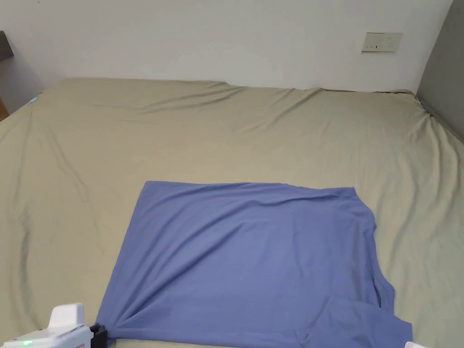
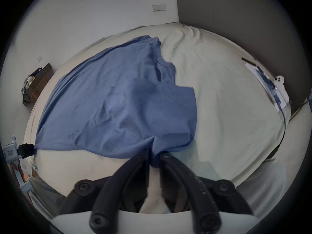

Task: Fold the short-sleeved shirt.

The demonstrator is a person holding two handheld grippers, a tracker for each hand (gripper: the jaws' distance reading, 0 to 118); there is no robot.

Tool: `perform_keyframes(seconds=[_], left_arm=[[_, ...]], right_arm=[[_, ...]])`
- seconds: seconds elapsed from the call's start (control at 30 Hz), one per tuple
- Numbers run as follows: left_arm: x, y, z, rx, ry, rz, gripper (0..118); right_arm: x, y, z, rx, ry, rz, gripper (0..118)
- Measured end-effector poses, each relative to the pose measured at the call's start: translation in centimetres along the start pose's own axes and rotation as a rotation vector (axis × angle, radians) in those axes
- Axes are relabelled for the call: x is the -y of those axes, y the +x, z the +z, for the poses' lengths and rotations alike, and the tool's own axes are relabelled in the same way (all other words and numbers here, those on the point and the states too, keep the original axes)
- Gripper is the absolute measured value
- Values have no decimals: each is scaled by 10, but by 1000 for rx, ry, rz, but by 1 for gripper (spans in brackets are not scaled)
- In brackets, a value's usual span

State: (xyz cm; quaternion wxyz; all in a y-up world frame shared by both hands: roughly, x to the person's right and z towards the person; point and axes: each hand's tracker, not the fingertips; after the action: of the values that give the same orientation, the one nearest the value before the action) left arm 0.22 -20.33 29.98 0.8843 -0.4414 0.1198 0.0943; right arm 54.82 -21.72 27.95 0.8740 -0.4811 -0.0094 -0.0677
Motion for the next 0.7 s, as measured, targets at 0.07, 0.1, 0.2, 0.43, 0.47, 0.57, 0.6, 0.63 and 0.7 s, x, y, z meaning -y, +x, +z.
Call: perform_keyframes(seconds=[0.07, 0.1, 0.2, 0.43, 0.47, 0.57, 0.6, 0.63, 0.7], left_arm=[[-10, 1, 11, 3, 1, 31, 76], [-20, 4, 26, 59, 61, 80, 94], [-50, 18, 70, 123, 277, 117, 112], [-106, 56, 165, 190, 699, 30, 112], [-109, 62, 174, 162, 737, 18, 112], [-115, 75, 189, 122, 841, -19, 104], [-115, 78, 191, 120, 868, -20, 98], [-116, 82, 192, 116, 881, -32, 87], [-115, 87, 193, 108, 889, -36, 65]], right_arm=[[-14, -8, 16, -8, 40, 23, 39], [-24, -12, 27, -35, 88, 41, 59], [-58, -31, 68, -49, 280, 84, 103], [-113, -71, 155, -40, 668, 167, 103], [-117, -75, 163, -37, 708, 174, 103], [-124, -84, 179, -4, 791, 174, 103], [-125, -87, 183, 10, 821, 171, 103], [-124, -90, 185, 24, 850, 177, 100], [-124, -93, 189, 50, 896, 175, 83]])
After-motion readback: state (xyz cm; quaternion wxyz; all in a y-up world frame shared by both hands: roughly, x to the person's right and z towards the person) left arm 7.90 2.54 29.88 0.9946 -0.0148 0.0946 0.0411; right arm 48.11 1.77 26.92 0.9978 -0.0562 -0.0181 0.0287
